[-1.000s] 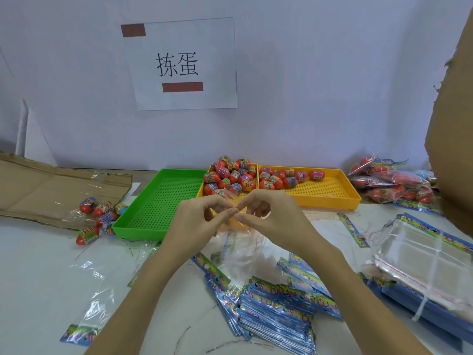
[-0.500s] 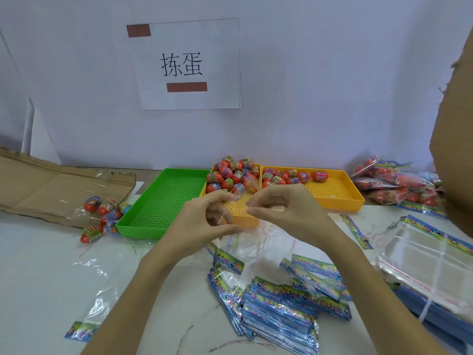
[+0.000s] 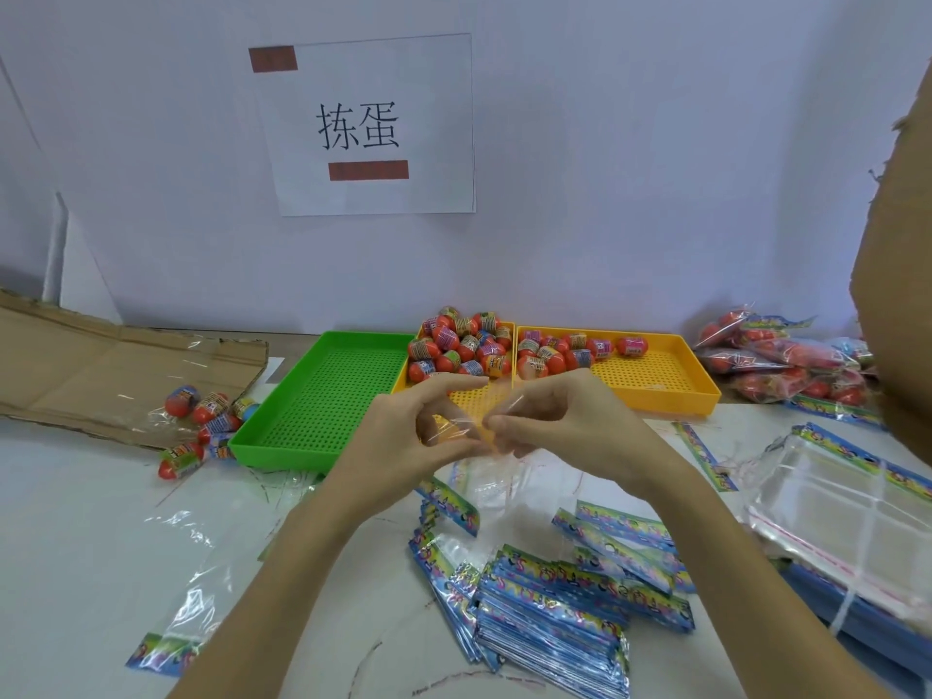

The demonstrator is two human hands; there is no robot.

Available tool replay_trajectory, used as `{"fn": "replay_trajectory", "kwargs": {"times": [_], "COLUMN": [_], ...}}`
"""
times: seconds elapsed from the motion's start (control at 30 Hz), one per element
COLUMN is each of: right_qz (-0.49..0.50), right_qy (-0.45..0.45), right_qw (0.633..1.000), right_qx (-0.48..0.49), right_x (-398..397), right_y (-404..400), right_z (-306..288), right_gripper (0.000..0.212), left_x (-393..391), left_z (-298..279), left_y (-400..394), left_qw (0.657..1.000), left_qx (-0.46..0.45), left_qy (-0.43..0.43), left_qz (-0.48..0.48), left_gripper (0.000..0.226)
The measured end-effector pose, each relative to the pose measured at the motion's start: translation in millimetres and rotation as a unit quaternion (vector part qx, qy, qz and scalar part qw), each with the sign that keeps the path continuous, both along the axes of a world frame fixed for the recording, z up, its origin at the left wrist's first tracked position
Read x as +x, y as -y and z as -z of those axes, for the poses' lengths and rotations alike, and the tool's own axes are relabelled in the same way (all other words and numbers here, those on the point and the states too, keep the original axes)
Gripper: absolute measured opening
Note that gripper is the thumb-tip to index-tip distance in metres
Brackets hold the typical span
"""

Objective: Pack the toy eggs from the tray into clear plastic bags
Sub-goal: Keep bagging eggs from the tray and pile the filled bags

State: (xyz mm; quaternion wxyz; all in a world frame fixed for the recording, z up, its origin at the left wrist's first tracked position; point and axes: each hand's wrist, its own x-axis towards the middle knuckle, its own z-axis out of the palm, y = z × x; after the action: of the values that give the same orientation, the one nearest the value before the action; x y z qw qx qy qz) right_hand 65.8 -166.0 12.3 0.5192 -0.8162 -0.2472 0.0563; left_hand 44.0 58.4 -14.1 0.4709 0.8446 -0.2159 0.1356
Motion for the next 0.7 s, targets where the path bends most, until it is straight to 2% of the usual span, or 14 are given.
{"fn": "replay_trajectory", "kwargs": {"times": [0.07,0.17,0.33,0.47,0.53,0.6,0.7], "right_qz": [0.009,-0.034,-0.145,-0.150,-0.133,-0.122,-0.056], "right_qy": [-0.029,-0.086,-0.198,-0.238,-0.241,-0.212,-0.064], "right_qw": [0.999,0.993,0.962,0.950,0.951,0.962,0.995], "right_qx": [0.025,0.079,0.115,0.135,0.140,0.119,0.045], "right_x": [2.6,4.1,1.6,2.4,3.1,2.9,0.8], "right_y": [5.3,14.9,14.2,14.7,15.8,14.9,7.8], "right_z": [-1.5,-3.5,-2.9,-2.3,-1.7,-1.9,-1.7], "right_gripper": [0.012,0.015,0.031,0.031,0.028,0.026,0.025], "left_x": [-0.5,-1.7,-4.6,-4.9,-4.3,-3.5,-1.9], "left_z": [-2.7,-6.9,-8.8,-10.4,-9.4,-7.0,-5.5], "left_y": [-1.3,-4.7,-6.0,-8.4,-10.0,-11.3,-11.8], "left_qw": [0.999,0.996,0.998,0.997,0.998,1.000,0.989], "left_qx": [-0.032,-0.068,-0.047,-0.061,-0.054,-0.009,0.087], "left_qy": [-0.037,-0.057,-0.045,-0.045,-0.036,0.000,0.082], "left_qz": [0.008,0.010,0.006,0.021,0.020,-0.005,-0.082], "left_gripper": [0.069,0.075,0.073,0.070,0.068,0.066,0.073]}}
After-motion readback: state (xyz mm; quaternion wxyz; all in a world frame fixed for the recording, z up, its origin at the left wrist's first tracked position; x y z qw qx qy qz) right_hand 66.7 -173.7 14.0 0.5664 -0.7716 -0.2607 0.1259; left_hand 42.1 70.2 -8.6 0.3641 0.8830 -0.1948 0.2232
